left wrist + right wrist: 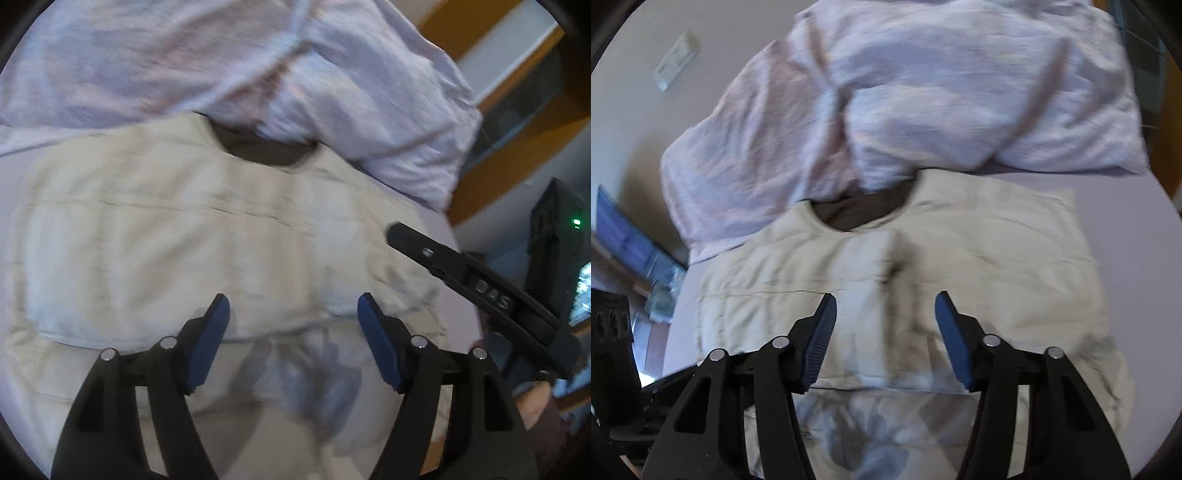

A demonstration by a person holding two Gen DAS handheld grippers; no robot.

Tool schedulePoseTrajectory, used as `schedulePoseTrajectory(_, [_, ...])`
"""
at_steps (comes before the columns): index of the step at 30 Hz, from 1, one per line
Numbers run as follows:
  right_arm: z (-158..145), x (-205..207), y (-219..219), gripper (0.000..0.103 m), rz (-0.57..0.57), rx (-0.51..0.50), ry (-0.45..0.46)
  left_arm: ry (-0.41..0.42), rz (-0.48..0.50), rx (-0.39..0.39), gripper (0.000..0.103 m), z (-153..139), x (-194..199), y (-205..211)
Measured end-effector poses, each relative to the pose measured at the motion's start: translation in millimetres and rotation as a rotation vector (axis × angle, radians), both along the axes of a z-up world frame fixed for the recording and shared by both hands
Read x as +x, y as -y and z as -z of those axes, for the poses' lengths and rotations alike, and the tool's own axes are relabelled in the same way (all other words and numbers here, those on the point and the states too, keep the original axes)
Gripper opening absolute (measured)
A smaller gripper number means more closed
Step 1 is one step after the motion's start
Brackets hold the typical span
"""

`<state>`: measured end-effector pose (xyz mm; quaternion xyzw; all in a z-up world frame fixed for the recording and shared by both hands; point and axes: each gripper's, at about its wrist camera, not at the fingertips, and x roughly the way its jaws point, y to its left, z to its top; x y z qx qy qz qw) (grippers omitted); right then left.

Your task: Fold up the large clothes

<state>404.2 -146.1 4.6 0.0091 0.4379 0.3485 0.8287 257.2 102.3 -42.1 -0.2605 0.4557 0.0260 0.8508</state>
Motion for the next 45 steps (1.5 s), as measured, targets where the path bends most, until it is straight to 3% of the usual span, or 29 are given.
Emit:
schedulePoseTrajectory(4, [14.5, -0.3, -24.8, 0.044, -0.041, -0.040, -0.035, -0.049, -0.108, 0.062, 0.072, 8.8, -10.6, -35.0])
schedulePoseTrajectory(7, [26.3, 1.8, -31.5, 0.043, -0.033, -0.073, -0.050, -0.077, -0.149, 0.095, 0.072, 13.2, -16.4, -49.3])
schedulePoseTrajectory(9, [34.7, 3.7, -32.3, 0.042, -0.021, -0.104, -0.060, -0.088, -0.160, 0.102, 0.072, 16.2, -18.0, -53.8])
schedulePoseTrajectory(13, [58.3, 11.7, -26.9, 0.028, 0.016, -0.165, -0.117, -0.111, -0.169, 0.113, 0.072, 22.2, -20.2, -57.4])
schedulePoseTrajectory(16, [71.9, 15.0, -24.9, 0.024, 0.031, -0.191, -0.142, -0.120, -0.170, 0.117, 0.072, 25.2, -20.5, -58.3])
schedulePoseTrajectory(26, [84.8, 24.6, -16.6, 0.023, 0.028, -0.162, -0.211, -0.139, -0.179, 0.164, 0.075, 23.8, -33.1, -59.2])
schedulePoseTrajectory(29, [75.6, 25.0, -0.4, 0.033, 0.018, -0.096, -0.279, -0.139, -0.178, 0.183, 0.080, 20.5, -47.5, -62.3])
schedulePoseTrajectory(30, [70.4, 22.5, 9.2, 0.043, 0.012, -0.065, -0.296, -0.139, -0.178, 0.192, 0.081, 19.3, -54.4, -64.4])
schedulePoseTrajectory(31, [65.4, 19.8, 17.2, 0.066, 0.021, -0.069, -0.294, -0.140, -0.179, 0.198, 0.082, 18.5, -62.0, -67.5])
schedulePoseTrajectory(32, [60.5, 15.4, 26.6, 0.076, 0.029, -0.075, -0.282, -0.143, -0.180, 0.201, 0.083, 18.5, -67.9, -70.1])
schedulePoseTrajectory(33, [55.7, 10.2, 36.5, 0.079, 0.028, -0.070, -0.270, -0.149, -0.183, 0.203, 0.083, 19.2, -76.1, -74.0])
schedulePoseTrajectory(38, [49.0, -4.3, 94.0, 0.079, 0.052, -0.078, -0.295, -0.182, -0.214, 0.185, 0.083, 26.1, -118.8, -96.3])
schedulePoseTrajectory(45, [58.6, -4.0, 208.5, 0.079, 0.194, -0.061, -0.378, -0.216, -0.245, 0.117, 0.083, 40.6, -184.2, -124.8])
